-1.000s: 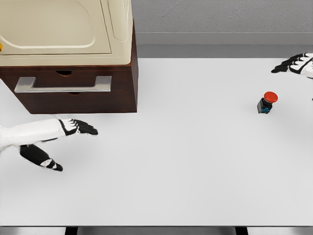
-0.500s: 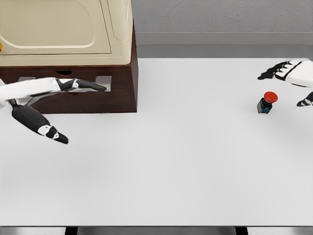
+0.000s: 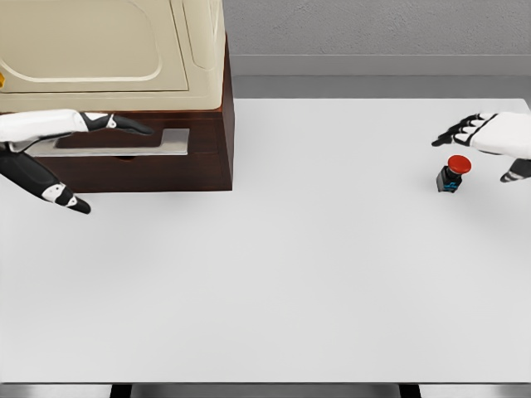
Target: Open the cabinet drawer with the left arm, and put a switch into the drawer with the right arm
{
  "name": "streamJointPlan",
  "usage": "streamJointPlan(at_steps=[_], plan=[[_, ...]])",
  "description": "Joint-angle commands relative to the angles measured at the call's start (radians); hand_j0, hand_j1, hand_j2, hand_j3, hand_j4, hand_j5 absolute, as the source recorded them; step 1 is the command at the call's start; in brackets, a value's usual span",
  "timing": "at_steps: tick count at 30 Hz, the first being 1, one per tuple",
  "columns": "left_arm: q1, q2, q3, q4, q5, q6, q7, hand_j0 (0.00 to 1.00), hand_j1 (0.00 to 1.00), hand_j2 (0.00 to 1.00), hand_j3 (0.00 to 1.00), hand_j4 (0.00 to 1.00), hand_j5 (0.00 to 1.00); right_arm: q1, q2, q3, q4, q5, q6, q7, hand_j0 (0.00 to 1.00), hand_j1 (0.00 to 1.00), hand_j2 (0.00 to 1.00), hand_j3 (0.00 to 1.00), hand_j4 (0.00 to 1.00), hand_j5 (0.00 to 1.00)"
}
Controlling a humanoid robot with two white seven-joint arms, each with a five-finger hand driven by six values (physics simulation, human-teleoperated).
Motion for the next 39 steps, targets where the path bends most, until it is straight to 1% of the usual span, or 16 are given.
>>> streamJointPlan(at_steps=[1,4,5,7,9,10,12,13,14,15,17,19,21,25,29,39], plan=[[-0.002,0.029,0.003,0.0,-0.032,0.051,0.0,1.0,1.0,1.0,1.0,1.0,1.0,-0.003,0.014,0.009,0.034,0.021,0.002,0.0,1.0,1.0,1.0,1.0,1.0,1.0],[-0.002,0.037,0.002,0.0,-0.048,0.088,0.0,1.0,1.0,1.0,1.0,1.0,1.0,-0.023,0.043,0.013,0.068,0.025,0.002,0.0,1.0,1.0,1.0,1.0,1.0,1.0],[0.0,0.037,0.0,0.0,-0.047,0.105,0.0,1.0,1.0,1.0,1.0,1.0,1.0,-0.032,0.055,0.02,0.08,0.053,0.002,0.0,1.0,1.0,1.0,1.0,1.0,1.0],[0.008,0.031,-0.004,0.0,-0.045,0.114,0.045,1.0,1.0,1.0,1.0,1.0,1.0,-0.092,0.118,0.059,0.183,0.073,0.002,0.0,1.0,1.0,1.0,1.0,1.0,1.0],[0.009,0.026,-0.004,0.0,-0.047,0.111,0.054,1.0,1.0,1.0,1.0,1.0,1.0,-0.15,0.164,0.115,0.273,0.077,0.002,0.0,1.0,1.0,1.0,1.0,1.0,1.0],[0.011,0.024,-0.004,0.002,-0.045,0.117,0.06,1.0,1.0,1.0,1.0,1.0,1.0,-0.169,0.178,0.138,0.298,0.077,0.002,0.0,1.0,1.0,1.0,1.0,1.0,1.0],[0.014,0.018,-0.006,0.002,-0.047,0.138,0.071,1.0,1.0,1.0,1.0,1.0,1.0,-0.172,0.181,0.144,0.306,0.077,0.002,0.0,1.0,1.0,1.0,1.0,1.0,1.0],[0.015,0.012,-0.006,0.002,-0.07,0.172,0.116,0.99,0.99,0.99,0.99,0.99,0.99,-0.172,0.181,0.145,0.307,0.079,0.002,0.0,1.0,1.0,1.0,1.0,1.0,1.0],[0.02,0.008,-0.007,0.002,-0.113,0.191,0.157,0.99,0.99,0.99,0.99,0.99,0.99,-0.172,0.187,0.151,0.309,0.111,0.002,0.0,1.0,1.0,1.0,1.0,1.0,1.0],[0.021,0.004,-0.007,0.002,-0.128,0.213,0.166,0.98,0.98,0.98,0.98,0.98,0.98,-0.172,0.192,0.158,0.318,0.119,0.002,0.0,1.0,1.0,1.0,1.0,1.0,1.0],[0.024,0.0,-0.007,0.002,-0.151,0.233,0.166,0.98,0.98,0.98,0.98,0.98,0.98,-0.173,0.193,0.168,0.336,0.12,0.002,0.0,1.0,1.0,1.0,1.0,1.0,1.0],[0.029,-0.009,-0.007,0.002,-0.153,0.263,0.166,0.98,0.98,0.98,0.98,0.98,0.98,-0.181,0.202,0.174,0.359,0.133,0.002,0.0,1.0,1.0,1.0,1.0,1.0,1.0],[0.04,-0.009,-0.009,0.002,-0.153,0.261,0.166,0.98,0.98,0.98,0.98,0.98,0.98,-0.189,0.208,0.174,0.382,0.134,0.002,0.0,1.0,1.0,1.0,1.0,1.0,1.0],[0.041,-0.009,-0.041,0.002,-0.153,0.261,0.165,0.98,0.98,0.98,0.98,0.98,0.98,-0.195,0.222,0.179,0.408,0.136,0.002,0.0,1.0,1.0,1.0,1.0,1.0,1.0],[0.044,-0.008,-0.053,0.002,-0.153,0.267,0.165,0.99,0.99,0.99,0.99,0.99,0.99,-0.201,0.227,0.181,0.424,0.136,0.002,0.0,1.0,1.0,1.0,1.0,1.0,1.0],[0.051,0.004,-0.075,0.0,-0.15,0.256,0.157,0.99,0.99,0.99,0.99,0.99,0.99,-0.21,0.221,0.178,0.424,0.13,0.002,0.0,1.0,1.0,1.0,1.0,1.0,1.0]])
